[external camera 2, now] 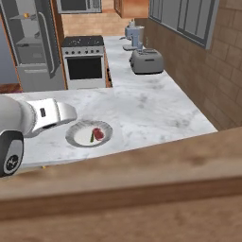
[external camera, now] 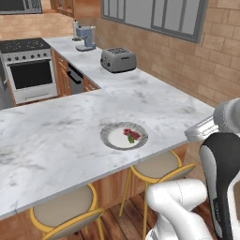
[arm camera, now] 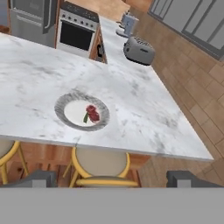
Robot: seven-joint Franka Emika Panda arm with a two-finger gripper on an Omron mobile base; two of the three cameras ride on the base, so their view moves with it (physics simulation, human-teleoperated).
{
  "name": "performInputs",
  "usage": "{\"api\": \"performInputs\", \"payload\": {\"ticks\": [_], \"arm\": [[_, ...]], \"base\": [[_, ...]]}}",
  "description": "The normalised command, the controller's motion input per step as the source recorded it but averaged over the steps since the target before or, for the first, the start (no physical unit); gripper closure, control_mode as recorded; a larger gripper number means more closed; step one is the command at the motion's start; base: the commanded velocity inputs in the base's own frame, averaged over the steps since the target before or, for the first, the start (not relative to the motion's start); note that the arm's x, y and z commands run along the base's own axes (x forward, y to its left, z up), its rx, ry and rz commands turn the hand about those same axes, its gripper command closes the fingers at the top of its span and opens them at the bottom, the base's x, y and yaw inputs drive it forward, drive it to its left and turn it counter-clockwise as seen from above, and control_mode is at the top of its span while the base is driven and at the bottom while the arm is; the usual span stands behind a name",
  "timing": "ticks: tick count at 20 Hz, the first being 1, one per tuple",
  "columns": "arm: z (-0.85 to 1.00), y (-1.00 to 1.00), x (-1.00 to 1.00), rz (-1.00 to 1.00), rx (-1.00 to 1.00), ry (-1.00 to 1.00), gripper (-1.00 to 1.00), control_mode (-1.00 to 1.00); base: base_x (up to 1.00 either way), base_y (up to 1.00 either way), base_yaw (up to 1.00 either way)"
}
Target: Take the cheese, steak, and lemon wedge from the fridge and place them on the plate on the dining counter to create an appetizer plate.
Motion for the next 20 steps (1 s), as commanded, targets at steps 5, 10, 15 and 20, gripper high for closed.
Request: {"api": "performInputs", "payload": {"ticks": [5,10,15,20], "arm": [[0.0,0.0,-0.08,0.0,0.01,0.0,-1.0,-1.0],[0.0,0.0,0.06,0.0,0.0,0.0,-1.0,1.0],[0.0,0.0,0.0,0.0,0.0,0.0,-1.0,1.0],[0.0,0.0,0.0,0.0,0.0,0.0,-1.0,1.0]], "base": [[0.0,0.0,0.0],[0.0,0.0,0.0],[-0.26,0.0,0.0],[-0.51,0.45,0.0]]}}
